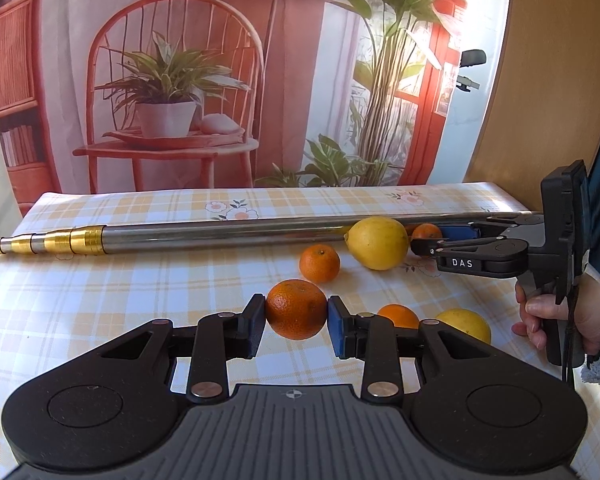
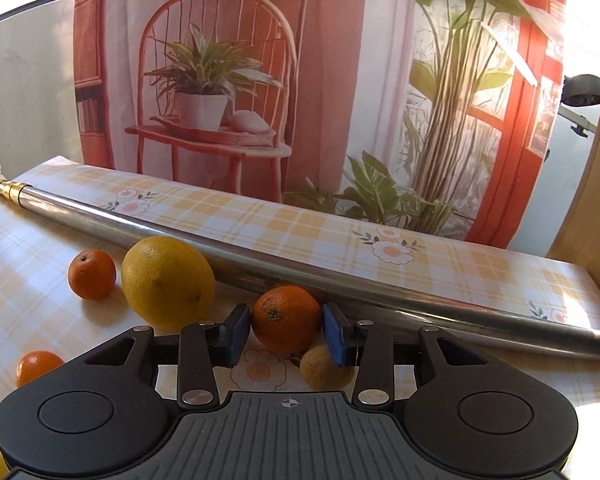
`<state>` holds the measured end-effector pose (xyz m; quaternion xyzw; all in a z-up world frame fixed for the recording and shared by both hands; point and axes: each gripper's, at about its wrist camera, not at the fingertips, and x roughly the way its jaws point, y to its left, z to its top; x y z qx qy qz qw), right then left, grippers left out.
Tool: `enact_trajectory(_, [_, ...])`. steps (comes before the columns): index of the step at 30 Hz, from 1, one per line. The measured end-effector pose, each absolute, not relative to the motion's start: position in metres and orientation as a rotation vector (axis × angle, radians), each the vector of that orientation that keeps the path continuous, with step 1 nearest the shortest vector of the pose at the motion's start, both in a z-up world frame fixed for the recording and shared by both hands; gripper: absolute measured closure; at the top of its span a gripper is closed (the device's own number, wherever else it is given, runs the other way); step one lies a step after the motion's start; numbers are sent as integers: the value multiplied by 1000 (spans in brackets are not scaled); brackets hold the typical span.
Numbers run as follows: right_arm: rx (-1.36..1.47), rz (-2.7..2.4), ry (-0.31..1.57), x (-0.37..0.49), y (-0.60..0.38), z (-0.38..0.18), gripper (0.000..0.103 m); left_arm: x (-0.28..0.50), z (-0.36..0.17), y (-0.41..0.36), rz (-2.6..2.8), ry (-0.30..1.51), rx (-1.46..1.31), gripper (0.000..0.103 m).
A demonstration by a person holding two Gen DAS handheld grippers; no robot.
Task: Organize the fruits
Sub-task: 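Close the right tool on an orange while the left tool holds its orange, then carry both held oranges over the white plate with both tools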
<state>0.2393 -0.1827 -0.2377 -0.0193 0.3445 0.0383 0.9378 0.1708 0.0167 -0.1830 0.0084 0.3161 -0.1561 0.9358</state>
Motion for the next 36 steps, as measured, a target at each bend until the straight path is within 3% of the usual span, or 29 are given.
enact_trajectory(16, [33,78,641,198,-181,-213,68,150,-175,18,-327,648,-23,68])
enact_trajectory(36, [130,77,697,100,-154,-166,68,84,-158,14,-360,619,-30,68])
